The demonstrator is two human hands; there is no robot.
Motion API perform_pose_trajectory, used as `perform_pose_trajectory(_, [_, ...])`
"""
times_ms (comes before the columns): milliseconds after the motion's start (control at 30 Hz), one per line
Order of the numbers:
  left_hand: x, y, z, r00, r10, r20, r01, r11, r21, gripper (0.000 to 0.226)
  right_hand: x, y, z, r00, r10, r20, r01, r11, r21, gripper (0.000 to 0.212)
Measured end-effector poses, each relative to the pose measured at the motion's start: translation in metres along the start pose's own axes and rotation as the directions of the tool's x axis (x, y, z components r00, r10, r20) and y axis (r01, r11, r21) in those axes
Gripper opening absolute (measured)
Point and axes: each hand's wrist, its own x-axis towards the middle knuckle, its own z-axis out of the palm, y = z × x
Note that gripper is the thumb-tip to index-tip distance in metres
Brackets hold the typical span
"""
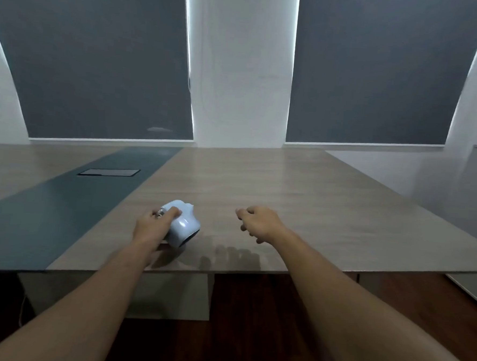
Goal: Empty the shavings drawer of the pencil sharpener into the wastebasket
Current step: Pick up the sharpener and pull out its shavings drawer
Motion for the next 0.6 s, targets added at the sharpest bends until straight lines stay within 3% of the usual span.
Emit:
perform_pose_trajectory(133, [-0.029, 0.006, 0.027, 0.983, -0.009, 0.181, 0.033, 0.991, -0.132, 0.037, -0.029, 0.004, -0.01, 0.992, 0.097, 0.079, -0.118, 0.938, 0.325, 0.064])
perform_pose_trajectory(367, [-0.083, 0.025, 0.073, 0.9, 0.077, 0.43, 0.013, 0.979, -0.202, 0.037, -0.074, 0.022, -0.04, 0.99, 0.095, 0.103, -0.129, 0.905, 0.405, 0.076])
perform_pose_trajectory(600, [-0.13, 0.042, 0.109, 0.822, 0.122, 0.556, -0.005, 0.978, -0.207, 0.041, -0.104, 0.056, -0.066, 0.989, 0.115, 0.088, -0.145, 0.75, 0.646, 0.062])
